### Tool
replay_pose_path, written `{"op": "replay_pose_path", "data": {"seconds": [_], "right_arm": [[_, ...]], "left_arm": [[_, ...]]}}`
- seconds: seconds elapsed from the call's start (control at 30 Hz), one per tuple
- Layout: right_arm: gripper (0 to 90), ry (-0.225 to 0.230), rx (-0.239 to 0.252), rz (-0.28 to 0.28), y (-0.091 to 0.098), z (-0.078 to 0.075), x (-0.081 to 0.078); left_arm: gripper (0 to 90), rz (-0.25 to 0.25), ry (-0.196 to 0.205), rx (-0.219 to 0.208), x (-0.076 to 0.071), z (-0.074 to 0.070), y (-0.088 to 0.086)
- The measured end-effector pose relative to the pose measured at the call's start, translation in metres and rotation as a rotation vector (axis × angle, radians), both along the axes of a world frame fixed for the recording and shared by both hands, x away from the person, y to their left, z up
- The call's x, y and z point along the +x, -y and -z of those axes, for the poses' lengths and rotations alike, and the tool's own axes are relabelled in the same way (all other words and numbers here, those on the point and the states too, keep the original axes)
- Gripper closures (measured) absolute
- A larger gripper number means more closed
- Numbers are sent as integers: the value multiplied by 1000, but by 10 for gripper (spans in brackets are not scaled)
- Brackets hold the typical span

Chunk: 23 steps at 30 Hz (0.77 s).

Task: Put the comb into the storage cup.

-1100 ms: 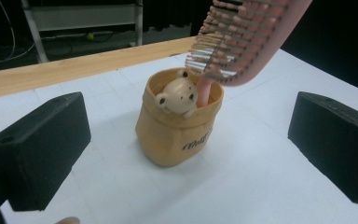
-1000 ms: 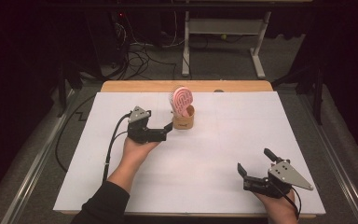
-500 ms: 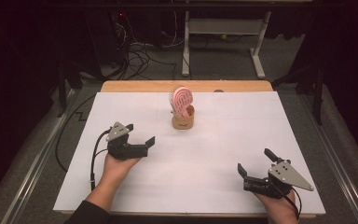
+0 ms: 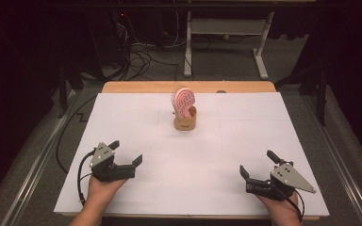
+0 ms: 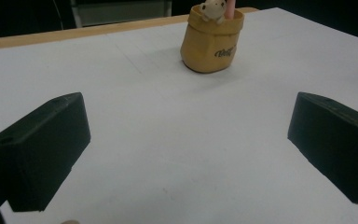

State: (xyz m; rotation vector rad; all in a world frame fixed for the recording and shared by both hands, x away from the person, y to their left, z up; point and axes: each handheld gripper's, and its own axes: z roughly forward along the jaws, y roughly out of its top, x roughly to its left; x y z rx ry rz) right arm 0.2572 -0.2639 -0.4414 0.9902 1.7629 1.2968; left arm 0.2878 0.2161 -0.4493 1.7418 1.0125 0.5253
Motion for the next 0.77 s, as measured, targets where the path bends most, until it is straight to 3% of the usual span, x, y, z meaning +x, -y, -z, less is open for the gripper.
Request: {"op": "replay_pose_path", "data": {"seconds": [0.2,0.33,0.4,0.57,0.77], "right_arm": [[5,-3,4,8,3,1,1],[5,-10,7,19,5,2,1],[5,-13,3,23,5,3,1],[5,-24,3,34,4,6,2],[5,-25,-6,25,2,7,1]], "left_arm": [[0,36,66,-22,-18,3,1],[0,68,95,-36,-23,0,2],[0,75,107,-23,-23,0,3],[0,89,114,1,-20,4,3],[0,78,99,-25,-16,6,0]]}}
